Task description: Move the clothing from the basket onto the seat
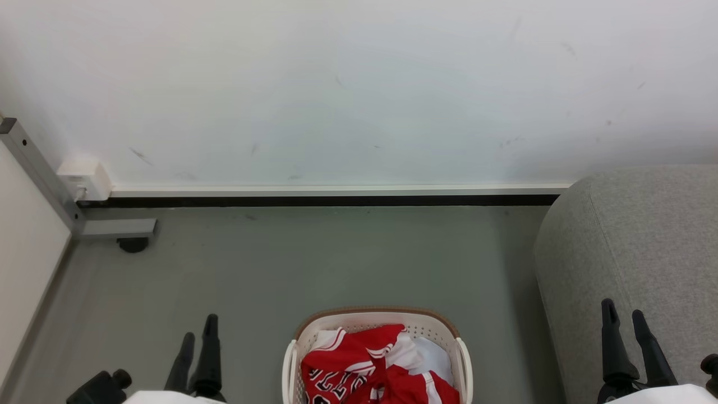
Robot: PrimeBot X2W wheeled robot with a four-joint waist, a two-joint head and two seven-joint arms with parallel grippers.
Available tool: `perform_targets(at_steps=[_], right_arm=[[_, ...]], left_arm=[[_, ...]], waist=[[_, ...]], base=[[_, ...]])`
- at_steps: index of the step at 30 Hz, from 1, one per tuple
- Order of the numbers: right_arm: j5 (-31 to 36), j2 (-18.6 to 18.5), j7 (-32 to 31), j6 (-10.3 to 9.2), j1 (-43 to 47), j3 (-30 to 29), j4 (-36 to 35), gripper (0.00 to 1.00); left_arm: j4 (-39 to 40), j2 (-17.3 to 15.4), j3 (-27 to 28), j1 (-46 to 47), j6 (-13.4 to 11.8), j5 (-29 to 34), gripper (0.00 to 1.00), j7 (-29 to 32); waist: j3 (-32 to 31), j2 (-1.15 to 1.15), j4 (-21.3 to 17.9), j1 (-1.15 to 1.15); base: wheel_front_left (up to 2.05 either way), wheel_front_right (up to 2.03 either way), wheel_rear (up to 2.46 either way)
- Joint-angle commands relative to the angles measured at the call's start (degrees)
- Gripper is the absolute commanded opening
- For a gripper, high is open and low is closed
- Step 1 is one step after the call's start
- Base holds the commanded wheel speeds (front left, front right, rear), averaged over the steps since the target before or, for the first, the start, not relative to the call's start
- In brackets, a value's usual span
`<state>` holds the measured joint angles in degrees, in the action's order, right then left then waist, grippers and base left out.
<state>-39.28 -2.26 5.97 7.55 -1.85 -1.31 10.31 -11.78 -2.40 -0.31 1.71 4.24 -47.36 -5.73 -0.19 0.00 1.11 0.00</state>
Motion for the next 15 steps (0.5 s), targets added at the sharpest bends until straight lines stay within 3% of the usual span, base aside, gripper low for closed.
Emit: perform_targets(at_steps=[1, 15], right_arm=[[1.8, -0.6, 0.5, -0.05, 0.1, 0.0, -0.7, 1.00], [10.9, -0.7, 2.8, -0.07, 0.8, -1.0, -0.1, 1.00]], left_arm=[[0.9, -0.5, -0.2, 0.0, 0.1, 2.1, 1.00, -0.8], [1.3, -0.6, -1.3, -0.9, 0.3, 11.8, 1.00, -3.1]], waist=[[0.0, 0.00, 0.0, 0.00], [-0.1, 0.00, 0.3, 0.00]], base=[[0.00, 0.00, 0.00], [0.00, 0.00, 0.00]])
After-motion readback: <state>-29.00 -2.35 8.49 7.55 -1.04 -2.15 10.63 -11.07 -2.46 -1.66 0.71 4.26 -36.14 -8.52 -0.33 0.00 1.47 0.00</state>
